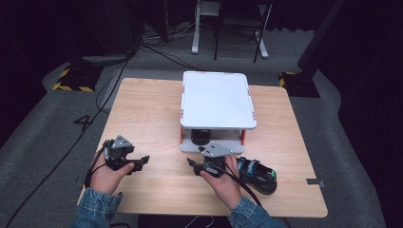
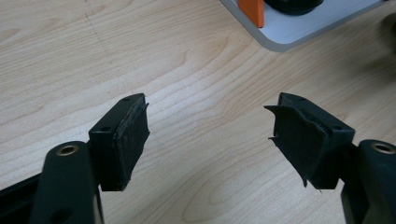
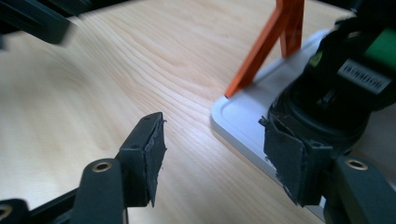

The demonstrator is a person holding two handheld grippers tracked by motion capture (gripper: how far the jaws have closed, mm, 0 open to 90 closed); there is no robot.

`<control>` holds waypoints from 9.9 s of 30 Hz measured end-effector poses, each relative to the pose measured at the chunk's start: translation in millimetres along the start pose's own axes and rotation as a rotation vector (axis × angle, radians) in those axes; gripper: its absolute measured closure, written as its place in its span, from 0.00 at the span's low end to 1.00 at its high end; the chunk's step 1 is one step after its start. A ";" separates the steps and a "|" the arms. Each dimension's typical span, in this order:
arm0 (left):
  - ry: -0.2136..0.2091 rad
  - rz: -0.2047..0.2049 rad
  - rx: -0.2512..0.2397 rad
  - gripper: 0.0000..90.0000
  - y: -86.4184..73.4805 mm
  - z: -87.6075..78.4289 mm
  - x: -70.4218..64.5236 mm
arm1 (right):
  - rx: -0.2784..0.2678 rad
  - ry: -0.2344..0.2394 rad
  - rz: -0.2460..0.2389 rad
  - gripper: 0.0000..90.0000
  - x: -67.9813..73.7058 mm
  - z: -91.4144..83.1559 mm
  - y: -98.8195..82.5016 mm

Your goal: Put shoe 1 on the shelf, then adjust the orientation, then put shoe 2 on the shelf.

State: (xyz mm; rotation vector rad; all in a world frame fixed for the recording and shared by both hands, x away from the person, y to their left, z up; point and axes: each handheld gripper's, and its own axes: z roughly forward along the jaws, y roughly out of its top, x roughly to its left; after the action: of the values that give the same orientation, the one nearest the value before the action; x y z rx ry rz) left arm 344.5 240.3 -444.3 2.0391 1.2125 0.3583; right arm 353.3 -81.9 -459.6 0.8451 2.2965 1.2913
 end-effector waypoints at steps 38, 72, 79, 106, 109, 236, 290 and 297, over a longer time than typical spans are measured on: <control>-0.035 0.028 -0.015 0.30 19.3 12.6 -3.5 | -0.010 -0.134 0.140 0.18 -105.7 -174.5 -24.0; -0.034 0.033 -0.002 0.30 15.2 15.1 -4.9 | 0.203 0.093 0.056 0.69 -129.1 -137.7 -72.8; -0.032 0.034 -0.002 0.30 15.0 15.3 -4.9 | 0.235 0.050 0.067 0.81 -125.2 -137.8 -70.8; -0.010 0.016 0.005 0.30 4.8 6.6 -1.1 | 0.053 -0.307 0.299 0.70 -108.7 -84.4 -43.7; -0.005 0.012 0.000 0.30 4.1 5.2 -1.5 | 0.059 -0.327 0.223 0.54 -103.1 -82.1 -41.9; -0.028 0.036 0.018 0.30 9.5 16.4 -6.9 | 0.131 -0.104 -0.026 0.35 -73.2 -75.9 -78.9; -0.011 -0.005 -0.095 0.29 -1.0 -20.9 -7.3 | -0.054 -0.094 0.079 0.32 -105.8 -116.4 0.9; 0.037 -0.010 -0.099 0.24 -2.5 -28.5 2.5 | -0.043 -0.195 0.116 0.31 -134.8 -152.8 -7.8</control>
State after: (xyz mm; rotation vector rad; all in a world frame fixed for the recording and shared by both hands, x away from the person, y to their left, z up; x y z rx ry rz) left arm 328.1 255.9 -426.5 1.9488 1.2024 0.4449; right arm 363.6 -271.2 -384.5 1.0540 2.0883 1.2410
